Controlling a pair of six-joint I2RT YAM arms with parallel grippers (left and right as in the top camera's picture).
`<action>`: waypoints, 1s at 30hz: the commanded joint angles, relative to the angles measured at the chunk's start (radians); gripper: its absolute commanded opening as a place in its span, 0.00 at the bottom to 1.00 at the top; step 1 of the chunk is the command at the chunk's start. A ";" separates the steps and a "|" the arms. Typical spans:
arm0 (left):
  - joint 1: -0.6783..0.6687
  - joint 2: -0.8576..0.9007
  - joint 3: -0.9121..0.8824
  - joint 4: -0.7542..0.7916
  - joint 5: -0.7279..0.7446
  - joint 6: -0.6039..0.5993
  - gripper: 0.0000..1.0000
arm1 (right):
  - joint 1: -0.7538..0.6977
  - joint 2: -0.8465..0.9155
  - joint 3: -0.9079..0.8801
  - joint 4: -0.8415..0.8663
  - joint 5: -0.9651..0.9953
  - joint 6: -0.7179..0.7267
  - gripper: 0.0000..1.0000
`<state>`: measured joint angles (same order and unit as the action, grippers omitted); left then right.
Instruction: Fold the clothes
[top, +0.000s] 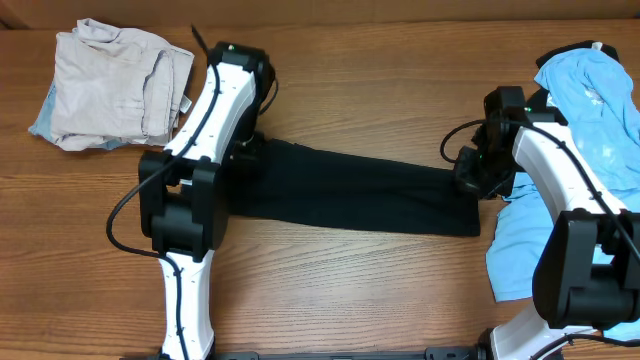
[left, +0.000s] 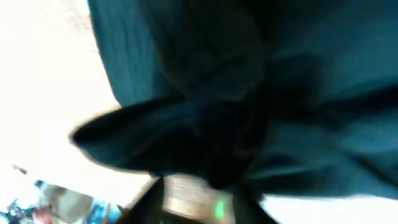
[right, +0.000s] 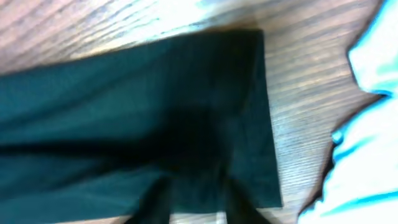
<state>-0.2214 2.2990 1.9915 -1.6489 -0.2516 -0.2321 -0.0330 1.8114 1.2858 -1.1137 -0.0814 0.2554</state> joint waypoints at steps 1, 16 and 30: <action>0.011 -0.030 -0.076 0.029 -0.005 0.022 0.68 | -0.010 -0.016 -0.016 0.015 0.002 0.018 0.56; 0.059 -0.067 0.101 0.044 0.051 0.076 1.00 | -0.025 -0.016 -0.017 0.044 -0.011 -0.069 0.98; 0.074 -0.349 0.386 0.111 0.113 0.098 1.00 | -0.028 -0.016 -0.120 0.173 -0.006 -0.096 1.00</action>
<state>-0.1551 2.0060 2.3623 -1.5501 -0.1524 -0.1528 -0.0528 1.8114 1.2167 -0.9649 -0.0822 0.1741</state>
